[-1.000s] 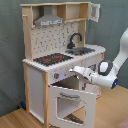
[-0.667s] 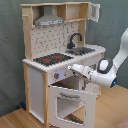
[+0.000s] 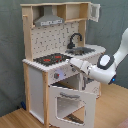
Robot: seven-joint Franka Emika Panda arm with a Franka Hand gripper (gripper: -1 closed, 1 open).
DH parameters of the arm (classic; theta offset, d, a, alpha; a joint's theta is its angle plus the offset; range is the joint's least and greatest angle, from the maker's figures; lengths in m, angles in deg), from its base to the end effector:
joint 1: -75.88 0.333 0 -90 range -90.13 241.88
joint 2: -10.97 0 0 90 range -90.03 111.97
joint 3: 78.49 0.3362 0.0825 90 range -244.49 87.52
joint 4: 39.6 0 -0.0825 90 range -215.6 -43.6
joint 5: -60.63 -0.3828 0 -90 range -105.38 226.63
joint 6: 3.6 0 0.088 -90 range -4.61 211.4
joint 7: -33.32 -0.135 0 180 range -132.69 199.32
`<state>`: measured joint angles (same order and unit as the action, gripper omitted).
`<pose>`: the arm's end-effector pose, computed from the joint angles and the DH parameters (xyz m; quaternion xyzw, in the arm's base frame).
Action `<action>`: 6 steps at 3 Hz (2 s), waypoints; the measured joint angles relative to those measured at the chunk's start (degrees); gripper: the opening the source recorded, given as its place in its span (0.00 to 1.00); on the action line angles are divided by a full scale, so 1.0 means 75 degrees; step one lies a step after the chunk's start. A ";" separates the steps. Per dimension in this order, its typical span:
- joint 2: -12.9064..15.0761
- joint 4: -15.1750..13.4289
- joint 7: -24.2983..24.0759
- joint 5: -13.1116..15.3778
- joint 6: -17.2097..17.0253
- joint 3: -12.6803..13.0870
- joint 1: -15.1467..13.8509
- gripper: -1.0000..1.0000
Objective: Play with the kitchen
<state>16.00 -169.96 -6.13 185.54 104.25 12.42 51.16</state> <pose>0.3113 0.4752 0.4404 0.3735 0.5352 0.5582 0.5124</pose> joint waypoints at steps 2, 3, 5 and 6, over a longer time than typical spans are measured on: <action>-0.0114 0.1128 0.0901 0.0377 -0.0152 0.0178 0.0000 1.00; -0.0257 0.1754 0.1333 0.0656 -0.0257 0.0248 0.0000 1.00; -0.0665 0.2288 0.2209 0.0848 -0.1449 0.0511 0.0001 1.00; -0.0749 0.2368 0.2458 0.0845 -0.2250 0.0681 0.0001 1.00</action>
<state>10.38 -152.20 12.31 191.88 87.38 17.53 51.17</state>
